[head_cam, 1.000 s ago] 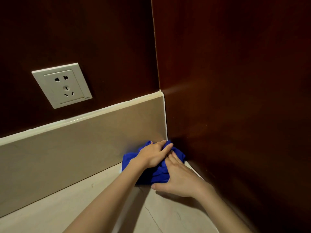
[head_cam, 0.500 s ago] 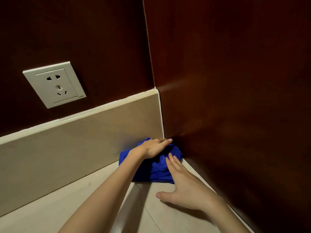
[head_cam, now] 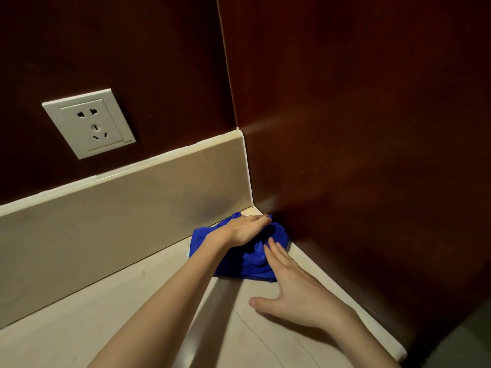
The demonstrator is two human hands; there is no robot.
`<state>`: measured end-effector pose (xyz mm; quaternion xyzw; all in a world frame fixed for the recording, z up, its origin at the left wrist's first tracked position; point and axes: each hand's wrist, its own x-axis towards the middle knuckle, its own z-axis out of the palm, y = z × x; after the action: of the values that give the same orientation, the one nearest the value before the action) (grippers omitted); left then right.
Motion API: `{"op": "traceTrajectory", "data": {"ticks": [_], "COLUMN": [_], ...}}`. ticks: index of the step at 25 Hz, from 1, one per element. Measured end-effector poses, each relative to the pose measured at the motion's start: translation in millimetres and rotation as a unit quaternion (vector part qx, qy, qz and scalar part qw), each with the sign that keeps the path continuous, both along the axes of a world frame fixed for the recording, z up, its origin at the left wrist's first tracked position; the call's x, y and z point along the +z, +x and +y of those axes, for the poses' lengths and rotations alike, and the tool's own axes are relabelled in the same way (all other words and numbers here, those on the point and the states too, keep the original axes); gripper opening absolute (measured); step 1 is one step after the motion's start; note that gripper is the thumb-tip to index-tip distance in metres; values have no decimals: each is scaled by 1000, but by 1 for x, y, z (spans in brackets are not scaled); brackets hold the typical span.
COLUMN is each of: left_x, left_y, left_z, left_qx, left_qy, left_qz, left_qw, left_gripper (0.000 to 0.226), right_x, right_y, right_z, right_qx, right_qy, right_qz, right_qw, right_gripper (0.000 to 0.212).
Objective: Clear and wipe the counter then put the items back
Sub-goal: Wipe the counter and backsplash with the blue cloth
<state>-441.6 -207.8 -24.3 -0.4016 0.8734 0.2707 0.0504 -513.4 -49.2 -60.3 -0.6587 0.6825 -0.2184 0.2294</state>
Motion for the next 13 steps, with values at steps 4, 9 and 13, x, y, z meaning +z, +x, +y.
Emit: {"op": "traceTrajectory", "data": {"ticks": [4,9,13], "left_x": [0,-8,-11], "left_y": [2,4,6], "left_z": [20,47,79], "left_qx": [-29,-76,-98], "left_qy": [9,15,16], "left_qz": [8,21,31], "left_qw": [1000,997,995], "left_gripper": [50,48,46], "right_x": [-1,-9,-17], "right_y": [7,22,37], "right_z": [23,60,89], "right_qx": [-25,-80,-118], "right_qy": [-4,-24,-69], "right_qz": [-5,-2,9], "right_qw": [1000,997,991], "right_gripper": [101,91,80]}}
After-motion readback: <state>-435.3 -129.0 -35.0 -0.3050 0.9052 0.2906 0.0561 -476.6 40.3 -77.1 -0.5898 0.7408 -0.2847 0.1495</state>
